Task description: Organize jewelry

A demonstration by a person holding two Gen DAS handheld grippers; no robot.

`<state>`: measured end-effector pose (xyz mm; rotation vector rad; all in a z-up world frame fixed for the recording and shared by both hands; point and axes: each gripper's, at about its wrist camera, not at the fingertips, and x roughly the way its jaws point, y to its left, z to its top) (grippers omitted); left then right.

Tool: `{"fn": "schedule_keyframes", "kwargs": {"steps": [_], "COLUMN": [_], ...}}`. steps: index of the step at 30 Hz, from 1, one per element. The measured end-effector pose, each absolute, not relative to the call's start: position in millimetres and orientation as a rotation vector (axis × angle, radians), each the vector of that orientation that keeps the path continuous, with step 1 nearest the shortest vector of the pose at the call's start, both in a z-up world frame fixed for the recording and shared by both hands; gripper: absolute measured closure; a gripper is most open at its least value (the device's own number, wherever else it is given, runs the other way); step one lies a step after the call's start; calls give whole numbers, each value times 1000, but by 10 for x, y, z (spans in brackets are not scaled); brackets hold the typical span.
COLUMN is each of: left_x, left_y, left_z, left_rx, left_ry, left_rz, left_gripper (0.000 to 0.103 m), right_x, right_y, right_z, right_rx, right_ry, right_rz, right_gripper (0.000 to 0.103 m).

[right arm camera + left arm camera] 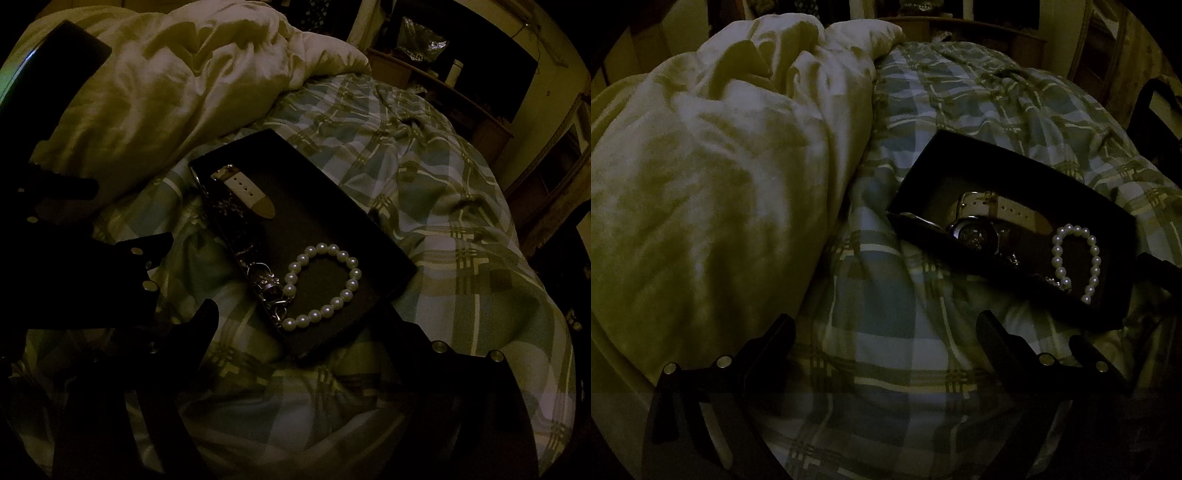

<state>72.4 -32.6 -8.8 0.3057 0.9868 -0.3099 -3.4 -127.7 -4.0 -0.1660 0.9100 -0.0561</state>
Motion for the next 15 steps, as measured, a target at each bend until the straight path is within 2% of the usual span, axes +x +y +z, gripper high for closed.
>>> {"fn": "schedule_keyframes", "kwargs": {"steps": [15], "left_x": [716], "left_y": [-328], "left_z": [-110], "left_rx": [311], "left_ry": [993], "left_rz": [-312], "left_gripper": [7], "right_x": [-38], "right_y": [-1297], "right_z": [-46], "right_rx": [-169], "right_ry": [911], "right_rz": [-56], "right_gripper": [18]}}
